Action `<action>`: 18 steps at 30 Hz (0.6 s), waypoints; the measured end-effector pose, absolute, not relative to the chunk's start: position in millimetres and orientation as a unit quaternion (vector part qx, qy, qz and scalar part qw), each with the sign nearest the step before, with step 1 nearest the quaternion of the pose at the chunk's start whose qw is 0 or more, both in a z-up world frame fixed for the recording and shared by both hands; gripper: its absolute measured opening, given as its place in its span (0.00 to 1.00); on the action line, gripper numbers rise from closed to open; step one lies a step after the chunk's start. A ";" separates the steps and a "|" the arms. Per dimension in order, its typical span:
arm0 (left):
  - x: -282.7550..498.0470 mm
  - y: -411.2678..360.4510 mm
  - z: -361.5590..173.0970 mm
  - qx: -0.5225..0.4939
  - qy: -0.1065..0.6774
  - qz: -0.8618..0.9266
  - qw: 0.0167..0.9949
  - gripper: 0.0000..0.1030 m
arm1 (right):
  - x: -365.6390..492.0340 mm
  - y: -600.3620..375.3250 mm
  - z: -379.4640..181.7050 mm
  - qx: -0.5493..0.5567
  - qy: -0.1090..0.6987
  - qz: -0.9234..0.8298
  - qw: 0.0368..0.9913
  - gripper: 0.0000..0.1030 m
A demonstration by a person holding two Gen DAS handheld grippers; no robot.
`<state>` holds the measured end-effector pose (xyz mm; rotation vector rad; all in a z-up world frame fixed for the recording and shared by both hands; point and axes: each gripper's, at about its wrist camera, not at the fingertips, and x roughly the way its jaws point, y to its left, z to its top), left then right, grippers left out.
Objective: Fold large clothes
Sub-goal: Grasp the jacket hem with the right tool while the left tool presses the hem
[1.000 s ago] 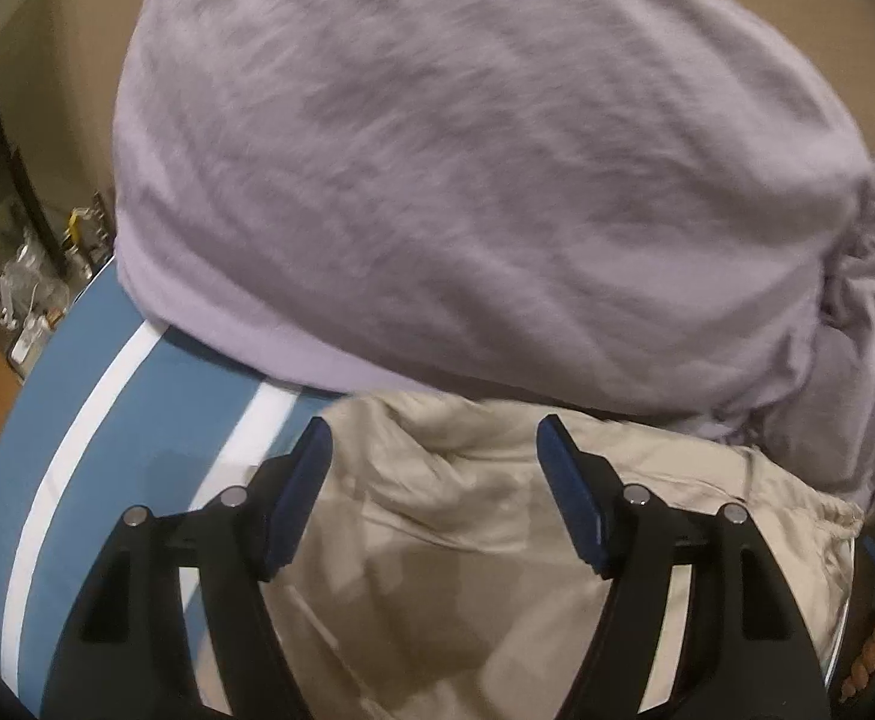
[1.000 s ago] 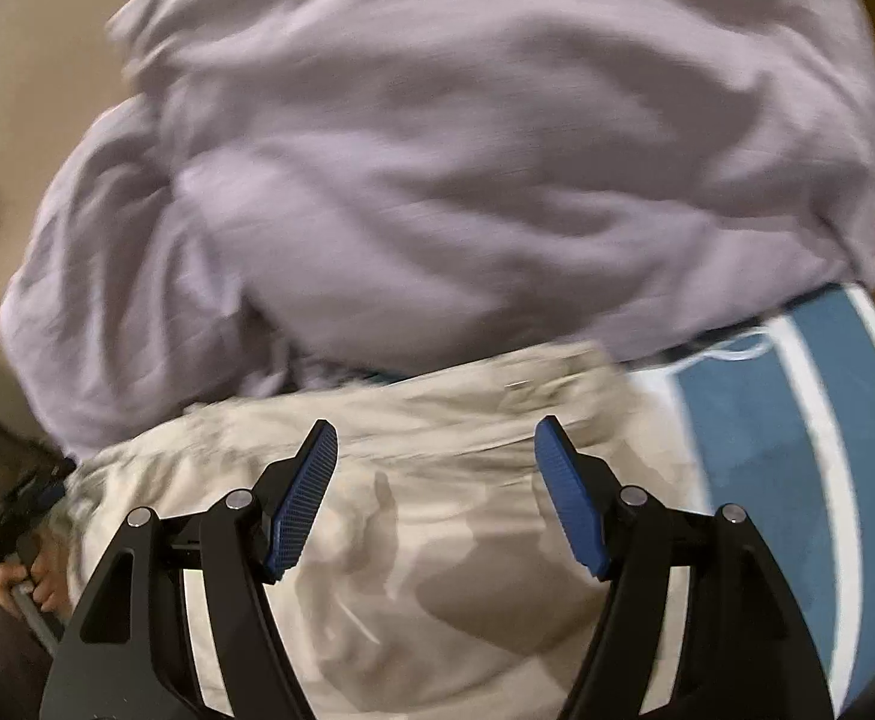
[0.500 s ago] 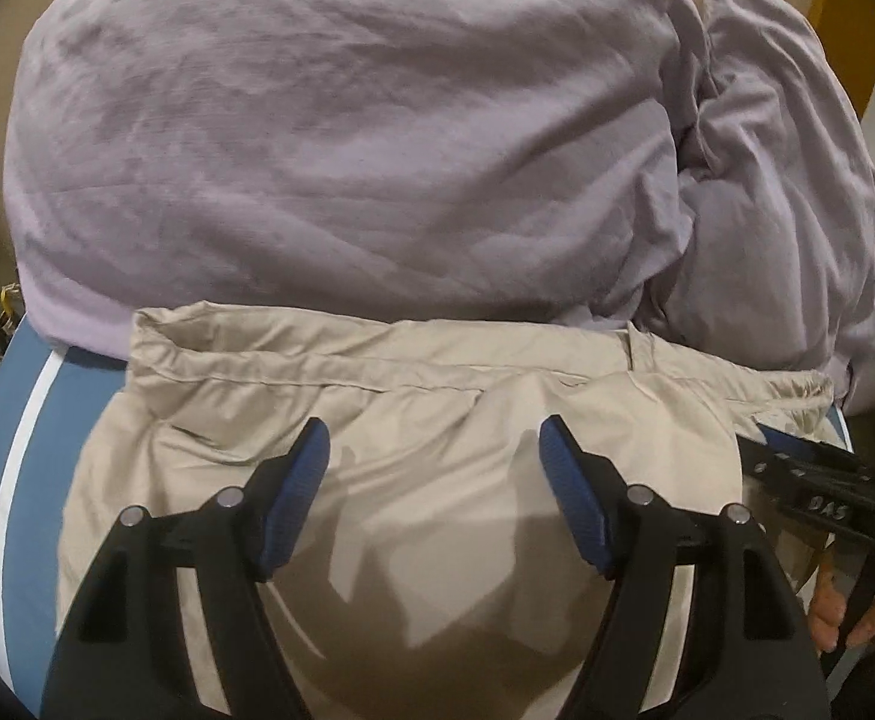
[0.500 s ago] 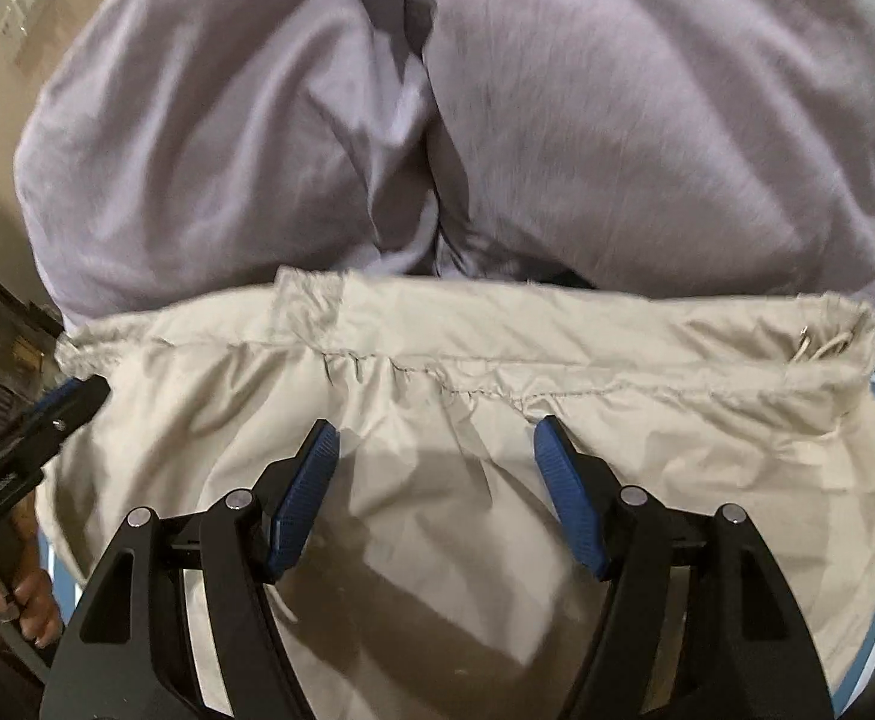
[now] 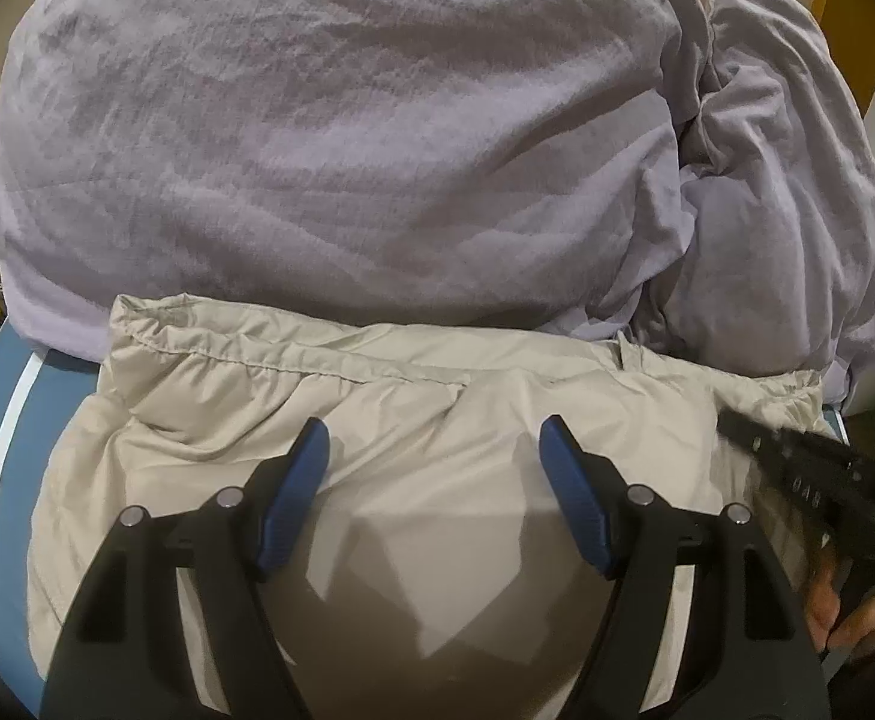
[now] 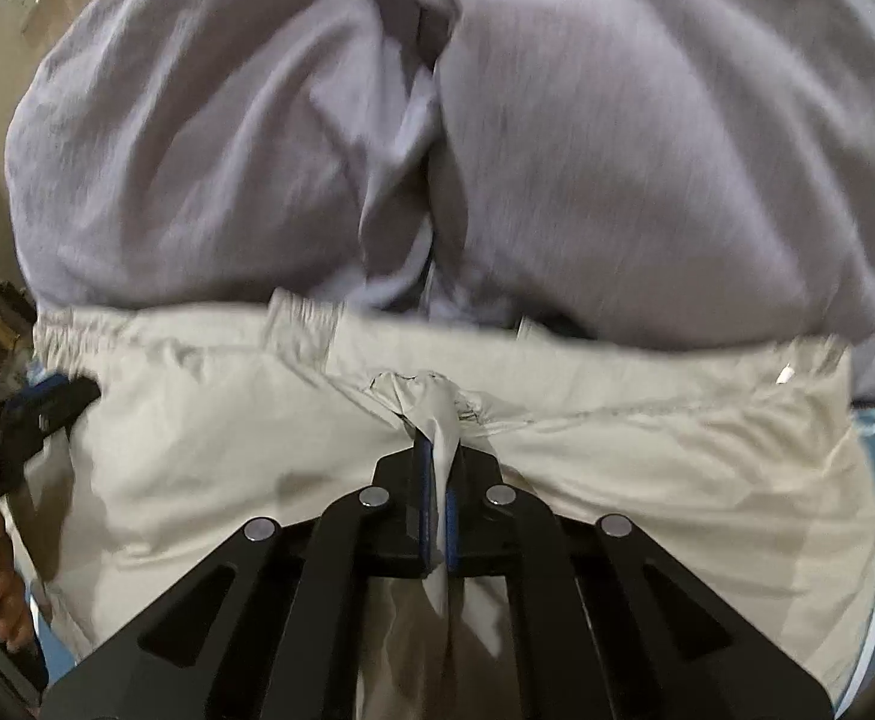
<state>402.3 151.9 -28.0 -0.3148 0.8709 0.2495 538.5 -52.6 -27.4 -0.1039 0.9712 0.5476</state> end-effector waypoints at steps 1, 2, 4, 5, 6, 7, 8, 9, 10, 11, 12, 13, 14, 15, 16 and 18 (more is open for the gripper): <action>400.0 152.7 -25.7 -0.152 0.416 0.120 0.888 0.71 | 541.6 -52.6 -23.1 -0.046 0.455 0.257 0.852 0.03; 398.5 153.8 -23.6 -0.152 0.414 0.120 0.889 0.71 | 546.4 -52.1 -17.0 -0.040 0.447 0.253 0.857 0.03; 398.5 153.8 -19.9 -0.154 0.410 0.119 0.891 0.72 | 554.7 -49.0 -10.3 -0.040 0.435 0.245 0.866 0.03; 399.1 153.0 -18.6 -0.154 0.407 0.118 0.892 0.73 | 557.4 -47.7 -10.1 -0.042 0.433 0.242 0.867 0.03; 400.3 151.9 -17.7 -0.154 0.406 0.117 0.893 0.73 | 561.1 -45.6 -12.7 -0.045 0.434 0.239 0.868 0.03; 401.9 150.5 -17.4 -0.153 0.404 0.115 0.894 0.73 | 564.4 -43.3 -18.2 -0.048 0.439 0.236 0.866 0.03; 403.3 149.3 -17.2 -0.152 0.404 0.115 0.895 0.73 | 567.2 -42.7 -23.4 -0.050 0.444 0.234 0.863 0.03; 405.0 147.5 -17.2 -0.151 0.403 0.114 0.895 0.73 | 569.9 -41.6 -31.3 -0.053 0.452 0.231 0.860 0.03; 406.9 145.5 -17.3 -0.149 0.403 0.113 0.896 0.73 | 571.0 -40.8 -37.7 -0.055 0.456 0.230 0.858 0.03; 408.2 144.8 -17.3 -0.149 0.403 0.112 0.896 0.74 | 571.2 -40.1 -41.9 -0.057 0.457 0.229 0.857 0.03; 409.2 143.6 -17.4 -0.148 0.402 0.111 0.897 0.74 | 568.0 -42.4 -43.7 -0.056 0.456 0.228 0.859 0.03; 410.6 141.8 -17.8 -0.147 0.402 0.109 0.897 0.74 | 568.3 -42.8 -44.7 -0.054 0.455 0.228 0.859 0.03; 413.4 139.8 -18.2 -0.145 0.402 0.109 0.898 0.74 | 569.0 -43.4 -45.3 -0.053 0.455 0.229 0.859 0.03; 415.0 137.8 -18.6 -0.142 0.402 0.108 0.898 0.74 | 569.8 -43.9 -46.3 -0.051 0.455 0.229 0.859 0.03; 417.4 137.2 -20.3 -0.140 0.402 0.108 0.898 0.74 | 570.3 -44.6 -46.8 -0.050 0.455 0.230 0.859 0.03; 419.0 134.6 -20.2 -0.138 0.397 0.106 0.901 0.74 | 572.2 -42.0 -51.3 -0.047 0.453 0.232 0.859 0.03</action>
